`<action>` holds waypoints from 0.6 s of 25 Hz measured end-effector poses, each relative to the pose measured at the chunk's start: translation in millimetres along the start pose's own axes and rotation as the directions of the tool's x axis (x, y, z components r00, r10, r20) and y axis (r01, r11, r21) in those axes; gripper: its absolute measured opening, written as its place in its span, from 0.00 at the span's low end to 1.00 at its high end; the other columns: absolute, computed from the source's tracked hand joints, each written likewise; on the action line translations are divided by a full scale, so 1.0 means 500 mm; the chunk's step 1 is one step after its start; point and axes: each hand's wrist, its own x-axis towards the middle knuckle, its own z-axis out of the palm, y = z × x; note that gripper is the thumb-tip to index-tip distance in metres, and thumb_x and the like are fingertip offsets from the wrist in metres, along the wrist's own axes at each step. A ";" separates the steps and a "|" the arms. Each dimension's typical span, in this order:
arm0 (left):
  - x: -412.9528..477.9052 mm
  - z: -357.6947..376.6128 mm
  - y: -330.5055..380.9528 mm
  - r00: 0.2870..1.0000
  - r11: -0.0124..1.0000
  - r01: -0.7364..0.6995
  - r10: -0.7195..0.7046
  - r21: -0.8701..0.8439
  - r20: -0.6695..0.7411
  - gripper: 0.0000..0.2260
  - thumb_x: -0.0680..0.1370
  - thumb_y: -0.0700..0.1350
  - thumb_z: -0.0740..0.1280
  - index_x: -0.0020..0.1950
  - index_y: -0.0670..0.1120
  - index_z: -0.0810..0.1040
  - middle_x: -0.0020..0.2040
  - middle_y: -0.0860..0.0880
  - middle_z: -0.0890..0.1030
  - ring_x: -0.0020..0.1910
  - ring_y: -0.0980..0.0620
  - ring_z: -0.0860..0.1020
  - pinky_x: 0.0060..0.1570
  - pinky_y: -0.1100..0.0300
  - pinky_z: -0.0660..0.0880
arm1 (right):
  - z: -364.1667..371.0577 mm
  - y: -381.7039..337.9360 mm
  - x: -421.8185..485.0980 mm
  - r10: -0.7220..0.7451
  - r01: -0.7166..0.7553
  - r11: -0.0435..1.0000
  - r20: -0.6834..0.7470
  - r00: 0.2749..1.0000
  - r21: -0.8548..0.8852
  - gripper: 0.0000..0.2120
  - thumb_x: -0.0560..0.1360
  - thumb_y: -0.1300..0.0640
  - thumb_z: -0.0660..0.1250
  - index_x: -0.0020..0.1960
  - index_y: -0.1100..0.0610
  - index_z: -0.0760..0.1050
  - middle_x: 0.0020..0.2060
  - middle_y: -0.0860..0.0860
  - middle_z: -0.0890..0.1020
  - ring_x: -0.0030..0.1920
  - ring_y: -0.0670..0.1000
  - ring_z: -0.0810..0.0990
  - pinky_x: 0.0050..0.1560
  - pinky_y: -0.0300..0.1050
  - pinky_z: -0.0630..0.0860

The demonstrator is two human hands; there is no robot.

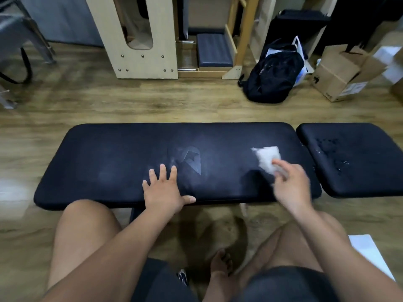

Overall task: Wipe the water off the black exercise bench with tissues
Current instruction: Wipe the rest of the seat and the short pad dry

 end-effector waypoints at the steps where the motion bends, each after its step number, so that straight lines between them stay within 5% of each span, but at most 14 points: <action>1: 0.001 0.000 -0.002 1.000 1.000 -0.004 0.004 -0.001 -0.011 0.51 0.70 0.74 0.64 0.82 0.54 0.41 0.82 0.48 0.41 0.81 0.39 0.42 0.78 0.41 0.50 | -0.016 0.045 0.026 0.087 -0.088 0.993 -0.013 0.996 -0.078 0.19 0.74 0.66 0.61 0.60 0.51 0.79 0.55 0.56 0.76 0.55 0.59 0.76 0.58 0.44 0.69; 3: 0.004 -0.001 -0.004 1.000 1.000 -0.010 0.009 -0.019 -0.019 0.51 0.70 0.74 0.64 0.82 0.55 0.42 0.82 0.48 0.42 0.80 0.39 0.43 0.78 0.41 0.51 | -0.021 0.108 0.046 0.235 -0.225 0.939 0.006 0.972 -0.261 0.20 0.74 0.64 0.60 0.61 0.48 0.79 0.57 0.53 0.74 0.55 0.61 0.73 0.59 0.53 0.72; 6: 0.005 -0.005 -0.001 1.000 1.000 0.005 -0.006 -0.016 -0.015 0.51 0.69 0.73 0.66 0.81 0.55 0.44 0.82 0.48 0.44 0.80 0.38 0.43 0.77 0.41 0.52 | 0.035 0.072 0.019 0.232 -0.205 0.914 0.037 0.972 -0.350 0.20 0.72 0.62 0.61 0.58 0.48 0.80 0.56 0.53 0.74 0.53 0.60 0.70 0.56 0.52 0.73; 10: 0.012 -0.019 0.012 0.999 0.999 0.018 -0.017 -0.028 0.031 0.50 0.68 0.70 0.71 0.80 0.54 0.48 0.81 0.47 0.47 0.79 0.36 0.46 0.75 0.39 0.55 | 0.150 -0.112 -0.072 -0.008 0.092 0.936 0.240 0.971 -0.341 0.17 0.69 0.60 0.61 0.54 0.47 0.78 0.53 0.50 0.74 0.52 0.57 0.70 0.50 0.48 0.71; 15: 0.015 -0.014 0.009 1.000 0.997 0.016 -0.015 -0.071 0.007 0.42 0.71 0.61 0.71 0.79 0.54 0.53 0.81 0.47 0.49 0.78 0.36 0.49 0.73 0.38 0.57 | 0.213 -0.242 -0.142 -0.287 0.474 0.834 0.514 0.809 -0.282 0.14 0.76 0.54 0.59 0.59 0.45 0.76 0.56 0.49 0.73 0.56 0.55 0.70 0.52 0.50 0.63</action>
